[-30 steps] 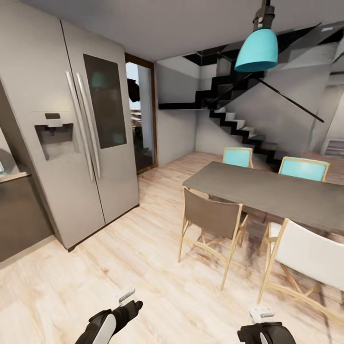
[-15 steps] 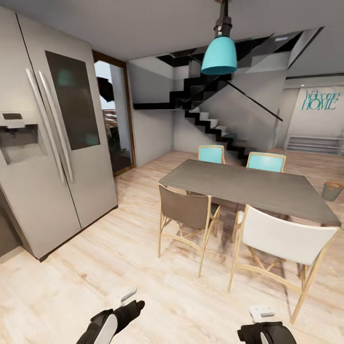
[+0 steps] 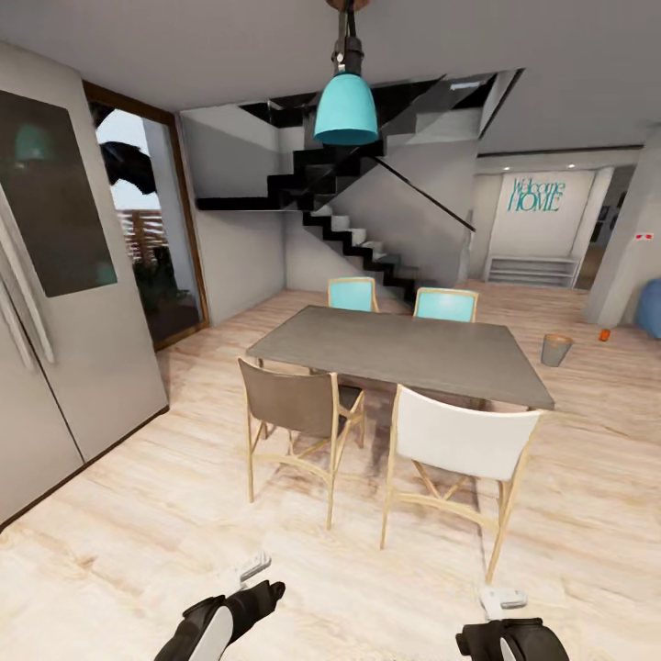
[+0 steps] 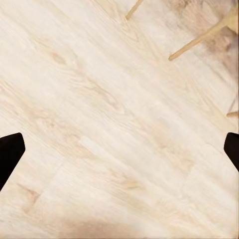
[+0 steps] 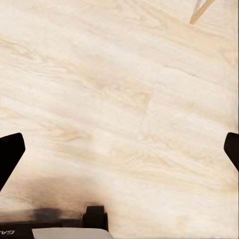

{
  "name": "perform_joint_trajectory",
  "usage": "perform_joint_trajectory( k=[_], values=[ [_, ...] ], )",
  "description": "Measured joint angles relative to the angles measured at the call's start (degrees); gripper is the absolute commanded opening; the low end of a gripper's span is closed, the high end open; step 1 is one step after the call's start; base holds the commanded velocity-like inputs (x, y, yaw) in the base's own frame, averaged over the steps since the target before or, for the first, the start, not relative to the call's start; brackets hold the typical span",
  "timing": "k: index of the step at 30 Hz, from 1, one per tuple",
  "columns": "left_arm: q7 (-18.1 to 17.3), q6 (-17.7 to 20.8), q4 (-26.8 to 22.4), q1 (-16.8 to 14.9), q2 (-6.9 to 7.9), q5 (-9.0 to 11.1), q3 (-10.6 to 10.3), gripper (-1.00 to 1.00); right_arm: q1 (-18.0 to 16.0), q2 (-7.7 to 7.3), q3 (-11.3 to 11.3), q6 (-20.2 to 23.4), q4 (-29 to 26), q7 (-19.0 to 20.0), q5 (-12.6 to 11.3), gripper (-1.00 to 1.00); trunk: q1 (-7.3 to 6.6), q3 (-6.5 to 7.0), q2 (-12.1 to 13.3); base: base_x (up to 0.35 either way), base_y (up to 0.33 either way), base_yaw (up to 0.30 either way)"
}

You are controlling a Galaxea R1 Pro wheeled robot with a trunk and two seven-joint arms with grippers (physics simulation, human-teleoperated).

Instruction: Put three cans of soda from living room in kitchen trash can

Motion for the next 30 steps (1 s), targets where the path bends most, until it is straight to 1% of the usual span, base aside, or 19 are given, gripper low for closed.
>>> perform_joint_trajectory(
  k=[18, 30],
  values=[
    [0.3, 0.1, 0.1, -0.1, -0.01, 0.0, -0.2, 1.0, 0.0, 0.0, -0.3, 0.0, 0.0, 0.0, 0.1, 1.0, 0.0, 0.0, 0.0, 0.001, -0.302, -0.292],
    [0.2, 0.1, 0.1, -0.1, -0.01, 0.0, -0.2, 1.0, 0.0, 0.0, -0.2, 0.0, 0.0, 0.0, 0.1, 1.0, 0.0, 0.0, 0.0, 0.088, -0.303, -0.292]
  ],
)
